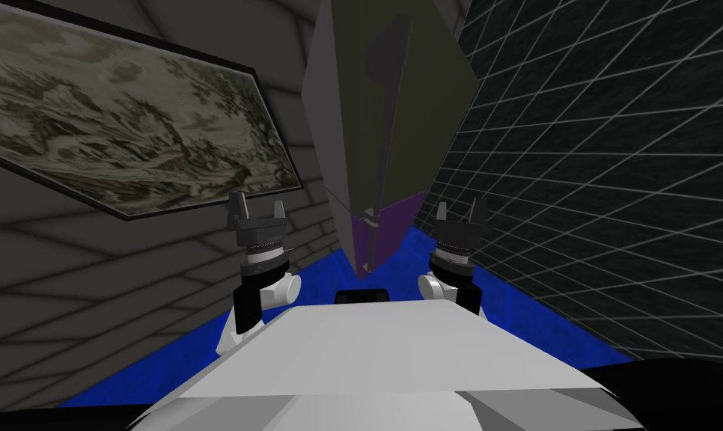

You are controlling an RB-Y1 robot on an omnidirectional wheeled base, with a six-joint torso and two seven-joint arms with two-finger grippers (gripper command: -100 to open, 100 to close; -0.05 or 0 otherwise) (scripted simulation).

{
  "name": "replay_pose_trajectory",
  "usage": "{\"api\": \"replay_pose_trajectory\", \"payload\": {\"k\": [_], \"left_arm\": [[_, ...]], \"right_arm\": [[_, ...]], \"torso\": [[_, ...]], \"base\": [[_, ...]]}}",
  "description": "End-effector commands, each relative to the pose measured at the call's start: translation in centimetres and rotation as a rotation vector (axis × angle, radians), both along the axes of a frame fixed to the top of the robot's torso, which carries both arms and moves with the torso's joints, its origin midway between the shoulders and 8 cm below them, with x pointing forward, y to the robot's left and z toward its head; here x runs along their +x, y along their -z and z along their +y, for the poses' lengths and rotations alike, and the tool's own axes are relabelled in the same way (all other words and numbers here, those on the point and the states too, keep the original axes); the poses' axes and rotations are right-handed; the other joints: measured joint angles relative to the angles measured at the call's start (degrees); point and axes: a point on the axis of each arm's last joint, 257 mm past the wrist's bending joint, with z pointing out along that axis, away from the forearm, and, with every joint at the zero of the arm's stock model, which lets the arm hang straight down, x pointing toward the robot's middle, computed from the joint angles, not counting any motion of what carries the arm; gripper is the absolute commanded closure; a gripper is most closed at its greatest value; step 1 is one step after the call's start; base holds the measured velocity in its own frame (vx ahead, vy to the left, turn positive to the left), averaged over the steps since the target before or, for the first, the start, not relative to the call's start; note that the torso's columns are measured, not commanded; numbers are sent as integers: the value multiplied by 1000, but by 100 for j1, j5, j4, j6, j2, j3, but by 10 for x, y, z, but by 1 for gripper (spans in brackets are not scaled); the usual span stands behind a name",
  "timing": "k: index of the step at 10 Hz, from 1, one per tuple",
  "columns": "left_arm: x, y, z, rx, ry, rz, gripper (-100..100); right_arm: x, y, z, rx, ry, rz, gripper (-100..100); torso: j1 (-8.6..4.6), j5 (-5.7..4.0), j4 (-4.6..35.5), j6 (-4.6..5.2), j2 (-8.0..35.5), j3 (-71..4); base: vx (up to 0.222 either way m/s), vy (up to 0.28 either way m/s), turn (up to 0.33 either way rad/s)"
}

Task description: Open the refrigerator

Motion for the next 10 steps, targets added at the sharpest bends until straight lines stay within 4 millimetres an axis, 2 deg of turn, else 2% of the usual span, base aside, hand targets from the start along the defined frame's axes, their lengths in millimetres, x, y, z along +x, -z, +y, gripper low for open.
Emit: {"api": "replay_pose_trajectory", "payload": {"k": [1,4,5,7,10], "left_arm": [[0,0,0,0,0,0,0],[0,0,0,0,0,0,0],[0,0,0,0,0,0,0],[0,0,0,0,0,1,0],[0,0,0,0,0,1,0]], "right_arm": [[0,0,0,0,0,0,0],[0,0,0,0,0,0,0],[2,3,5,-61,4,19,-100],[5,9,10,-167,30,54,-100],[12,23,13,-364,109,117,-100]], "torso": [[0,0,423,0,424,-844],[0,0,1692,0,1693,-3381],[0,0,2114,0,2116,-4227],[12,4,2359,0,2360,-4736],[7,2,2382,0,2380,-4766]], "base": [[0,0,0],[0,0,0],[13,21,-39],[18,58,-69],[29,100,-104]]}}
